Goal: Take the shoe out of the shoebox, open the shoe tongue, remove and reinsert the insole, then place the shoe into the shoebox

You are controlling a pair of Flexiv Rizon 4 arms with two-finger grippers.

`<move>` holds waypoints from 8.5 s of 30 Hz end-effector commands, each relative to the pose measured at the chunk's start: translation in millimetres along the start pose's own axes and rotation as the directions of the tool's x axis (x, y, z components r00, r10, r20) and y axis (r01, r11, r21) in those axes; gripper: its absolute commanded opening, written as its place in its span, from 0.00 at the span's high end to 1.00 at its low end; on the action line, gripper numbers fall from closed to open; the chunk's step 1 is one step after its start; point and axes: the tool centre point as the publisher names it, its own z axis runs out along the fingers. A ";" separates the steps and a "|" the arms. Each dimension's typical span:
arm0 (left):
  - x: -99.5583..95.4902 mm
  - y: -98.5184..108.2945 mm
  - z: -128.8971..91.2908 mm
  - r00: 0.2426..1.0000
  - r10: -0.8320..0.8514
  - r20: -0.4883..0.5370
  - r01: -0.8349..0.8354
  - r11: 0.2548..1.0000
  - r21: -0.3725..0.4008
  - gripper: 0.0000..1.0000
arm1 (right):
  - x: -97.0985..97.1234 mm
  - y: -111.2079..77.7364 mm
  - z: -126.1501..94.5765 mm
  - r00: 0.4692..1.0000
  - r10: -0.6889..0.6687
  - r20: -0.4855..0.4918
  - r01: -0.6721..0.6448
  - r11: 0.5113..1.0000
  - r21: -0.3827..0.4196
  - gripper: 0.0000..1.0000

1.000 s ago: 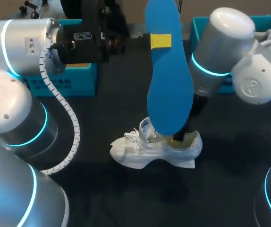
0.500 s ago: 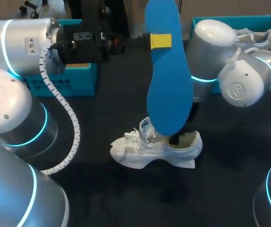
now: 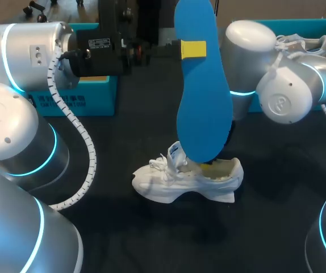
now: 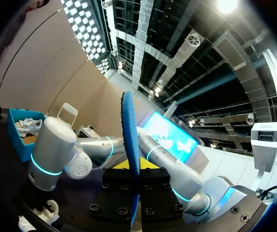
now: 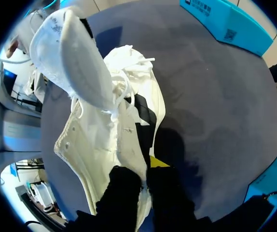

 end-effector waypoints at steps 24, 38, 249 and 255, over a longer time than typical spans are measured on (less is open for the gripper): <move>-0.2 1.6 -0.1 1.000 0.001 -0.001 -0.001 1.000 0.003 1.00 | 21.0 -6.7 -29.1 0.847 0.521 -0.105 -0.531 0.820 -0.214 1.00; -0.2 1.6 -0.1 1.000 0.001 -0.001 -0.001 1.000 0.003 1.00 | 19.4 -5.0 -27.9 0.782 0.612 -0.121 -0.619 0.739 -0.266 1.00; -45.5 7.8 -38.7 0.371 0.926 -0.074 -0.929 0.369 -0.036 1.00 | 55.9 24.2 -261.1 0.293 0.284 -0.913 -0.956 0.088 -0.279 0.00; -59.3 7.1 -40.0 0.106 0.986 -0.129 -0.994 0.110 0.020 1.00 | 55.9 24.2 -261.1 0.293 0.284 -0.913 -0.956 0.088 -0.279 0.00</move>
